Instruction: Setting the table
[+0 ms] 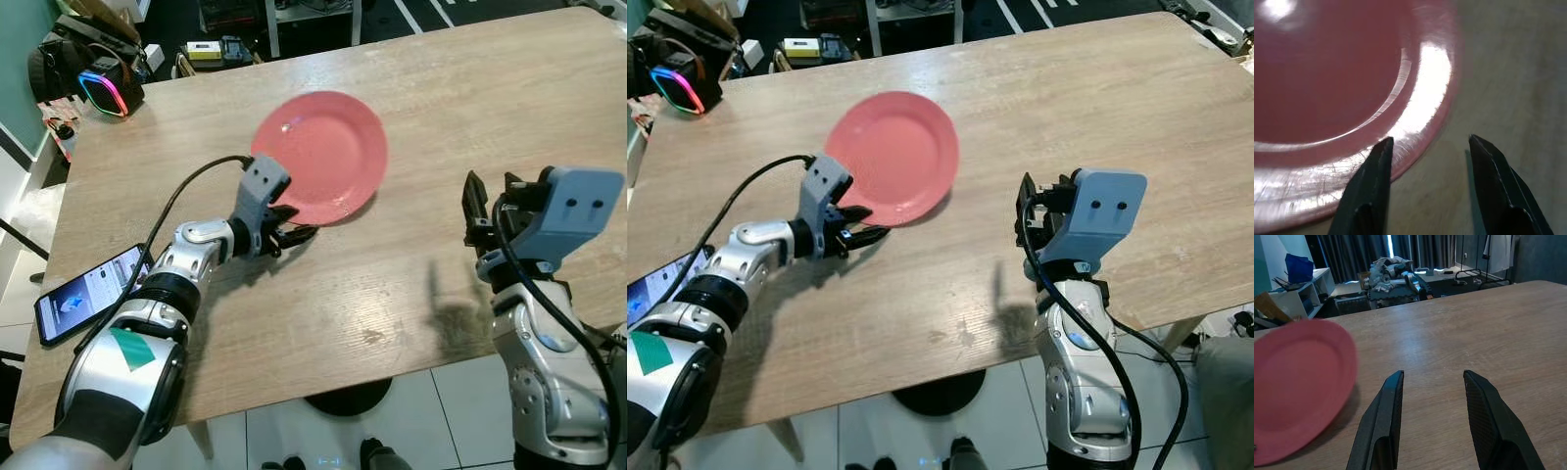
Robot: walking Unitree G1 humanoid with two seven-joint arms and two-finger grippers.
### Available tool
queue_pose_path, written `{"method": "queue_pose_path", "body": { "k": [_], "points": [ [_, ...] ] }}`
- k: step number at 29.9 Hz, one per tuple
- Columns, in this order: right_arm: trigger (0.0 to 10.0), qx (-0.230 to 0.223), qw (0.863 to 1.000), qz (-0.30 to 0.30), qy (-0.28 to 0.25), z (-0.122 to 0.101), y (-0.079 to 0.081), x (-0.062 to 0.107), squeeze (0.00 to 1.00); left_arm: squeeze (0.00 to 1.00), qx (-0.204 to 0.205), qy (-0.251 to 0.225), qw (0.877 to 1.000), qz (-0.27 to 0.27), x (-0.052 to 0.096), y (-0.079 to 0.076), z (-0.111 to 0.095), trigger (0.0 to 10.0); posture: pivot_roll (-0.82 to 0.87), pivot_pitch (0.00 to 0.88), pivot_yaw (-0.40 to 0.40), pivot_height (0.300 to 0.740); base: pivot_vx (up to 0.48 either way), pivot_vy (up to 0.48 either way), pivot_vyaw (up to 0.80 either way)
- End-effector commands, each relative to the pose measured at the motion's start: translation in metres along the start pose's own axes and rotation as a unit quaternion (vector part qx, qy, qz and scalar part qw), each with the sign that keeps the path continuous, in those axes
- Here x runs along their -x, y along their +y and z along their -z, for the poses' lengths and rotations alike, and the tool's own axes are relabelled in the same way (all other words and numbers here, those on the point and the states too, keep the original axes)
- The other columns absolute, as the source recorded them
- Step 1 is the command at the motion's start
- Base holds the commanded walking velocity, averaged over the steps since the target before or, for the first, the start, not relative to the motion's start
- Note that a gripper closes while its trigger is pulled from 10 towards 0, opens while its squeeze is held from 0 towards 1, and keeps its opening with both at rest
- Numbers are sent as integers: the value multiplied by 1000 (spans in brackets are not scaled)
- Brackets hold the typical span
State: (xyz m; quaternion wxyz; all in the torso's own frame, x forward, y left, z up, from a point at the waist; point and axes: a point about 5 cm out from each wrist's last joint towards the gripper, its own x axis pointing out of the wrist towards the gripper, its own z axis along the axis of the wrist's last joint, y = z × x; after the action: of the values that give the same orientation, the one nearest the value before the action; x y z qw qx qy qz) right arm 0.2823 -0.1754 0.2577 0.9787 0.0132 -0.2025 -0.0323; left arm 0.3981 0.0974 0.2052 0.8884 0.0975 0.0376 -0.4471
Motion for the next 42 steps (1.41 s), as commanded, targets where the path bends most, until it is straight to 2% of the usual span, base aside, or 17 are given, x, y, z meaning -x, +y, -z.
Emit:
{"method": "queue_pose_path", "body": {
  "k": [1,8,16,20,22,25,27,28,29,30,32,33,35,38,39,40,42],
  "points": [
    [10000,-6,1000,-4,12,5,2,3,0,0,24,29,999,32,-3,-10,17,10000,-240,248,185,740,0,0,0],
    [10000,-12,1000,-13,15,6,7,4,0,0,40,18,995,88,-13,-27,19,10000,-237,235,180,740,0,0,0],
    [10000,-13,1000,-15,18,8,7,3,0,0,70,-22,987,141,-20,-41,11,10000,-222,223,178,740,0,0,0],
    [10000,-15,1000,-17,18,9,9,2,0,0,58,-42,986,150,-24,-46,4,10000,-219,217,180,740,0,0,0],
    [10000,-17,1000,-19,18,10,10,2,0,0,36,-72,988,132,-26,-44,-9,10000,-218,214,180,740,0,0,0],
    [10000,-19,999,-19,20,11,11,3,0,0,3,-125,992,35,-18,-22,-39,10000,-208,209,180,740,0,0,0],
    [10000,-19,999,-20,21,13,11,3,0,0,-13,-131,991,-20,-12,-9,-47,10000,-202,206,180,740,0,0,0],
    [10000,-20,999,-20,22,14,11,4,0,0,-27,-116,991,-58,-6,1,-48,10000,-196,204,183,740,0,0,0],
    [10000,-20,999,-20,22,14,11,4,0,0,-27,-116,991,-58,-6,1,-48,10000,-196,204,183,740,0,0,0],
    [10000,-20,999,-20,22,14,11,4,0,0,-36,-106,990,-83,-1,8,-47,10000,-196,204,183,740,0,0,0],
    [10000,-21,999,-19,24,16,11,4,0,0,-48,-44,984,-163,15,29,-35,10000,-186,202,188,740,0,0,0],
    [10000,-21,999,-19,24,16,11,4,0,0,-47,-29,982,-178,18,33,-31,10000,-186,202,188,740,0,0,0],
    [10000,-21,999,-19,24,16,11,4,0,0,-47,-29,982,-178,18,33,-31,10000,-186,202,188,740,0,0,0],
    [10000,-21,999,-17,24,17,10,4,0,0,-15,65,974,-217,31,43,1,10000,-185,201,186,740,0,0,0],
    [10000,-21,999,-17,24,17,10,4,0,0,-15,65,974,-217,31,43,1,10000,-185,201,186,740,0,0,0],
    [10000,-21,999,-17,24,17,10,4,0,0,3,116,967,-225,38,43,23,10000,-185,200,187,740,0,0,0],
    [10000,-21,999,-17,24,17,10,4,0,0,8,125,966,-225,40,43,28,10000,-184,200,187,740,0,0,0]
  ]
}}
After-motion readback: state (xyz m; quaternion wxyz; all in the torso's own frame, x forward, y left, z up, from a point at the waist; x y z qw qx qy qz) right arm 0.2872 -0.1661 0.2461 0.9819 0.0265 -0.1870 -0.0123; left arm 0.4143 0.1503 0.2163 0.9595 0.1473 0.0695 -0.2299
